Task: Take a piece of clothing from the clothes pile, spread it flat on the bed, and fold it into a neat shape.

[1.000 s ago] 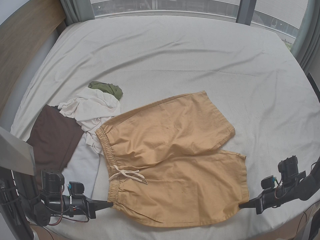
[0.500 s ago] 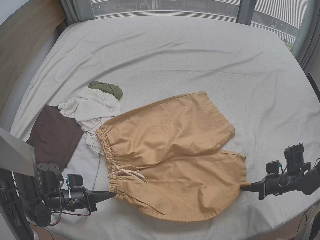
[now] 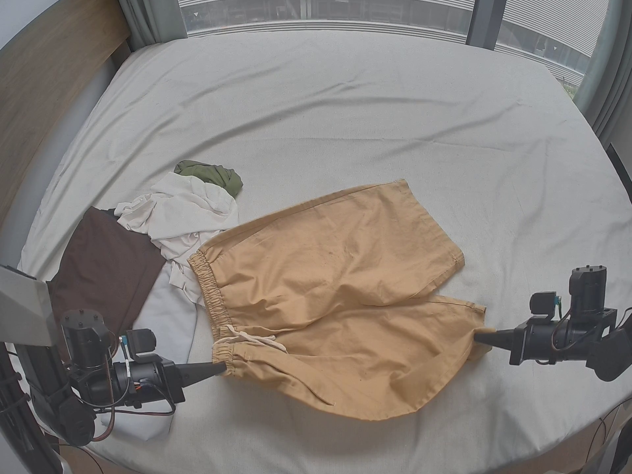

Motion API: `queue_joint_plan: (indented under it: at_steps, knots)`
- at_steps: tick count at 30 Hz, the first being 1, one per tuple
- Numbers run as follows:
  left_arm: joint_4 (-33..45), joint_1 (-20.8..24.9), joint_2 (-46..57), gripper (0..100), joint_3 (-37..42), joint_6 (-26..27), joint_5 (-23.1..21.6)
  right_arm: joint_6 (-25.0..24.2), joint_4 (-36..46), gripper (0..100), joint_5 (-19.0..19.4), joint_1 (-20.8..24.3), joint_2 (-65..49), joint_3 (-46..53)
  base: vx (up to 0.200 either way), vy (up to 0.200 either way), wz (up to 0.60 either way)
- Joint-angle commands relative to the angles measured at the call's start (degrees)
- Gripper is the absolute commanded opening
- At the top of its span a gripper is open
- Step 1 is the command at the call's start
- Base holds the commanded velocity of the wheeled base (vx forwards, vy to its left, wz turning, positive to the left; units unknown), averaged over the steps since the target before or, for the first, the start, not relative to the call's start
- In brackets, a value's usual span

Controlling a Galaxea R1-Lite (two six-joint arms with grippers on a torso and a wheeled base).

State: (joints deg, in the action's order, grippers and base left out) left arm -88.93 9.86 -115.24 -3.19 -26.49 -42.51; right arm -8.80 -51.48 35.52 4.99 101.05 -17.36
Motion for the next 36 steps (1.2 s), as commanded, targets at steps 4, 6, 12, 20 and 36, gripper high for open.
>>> queue_joint_plan:
  at_steps: [4, 6, 12, 20, 36]
  knots:
    - [-0.01, -0.28, 1.86, 0, -2.69, -1.02, 0.41, -4.21, -6.7, 0, -0.37, 0.11, 0.29, -1.19, 0.0, 0.0, 0.0]
    - [-0.01, -0.28, 2.47, 0, -2.69, -1.02, 0.5, -5.52, -7.85, 0, -0.46, 0.11, 0.2, -1.19, 0.0, 0.0, 0.0]
    - [0.16, -0.37, 6.6, 0, -1.29, -3.74, -0.03, -5.79, -7.05, 0, -0.19, 0.2, -1.12, -0.04, 0.0, 0.0, 0.0]
    - [0.42, -0.19, 9.07, 0, 1.52, -4.45, -0.29, -5.35, -0.81, 0, -0.19, 1.69, -5.6, 0.22, 0.0, 0.0, 0.0]
    - [2.53, -0.63, 8.63, 0, 2.4, -3.48, -0.56, -0.25, 11.05, 0, 0.34, 2.84, -11.4, -2.5, 0.0, 0.0, 0.0]
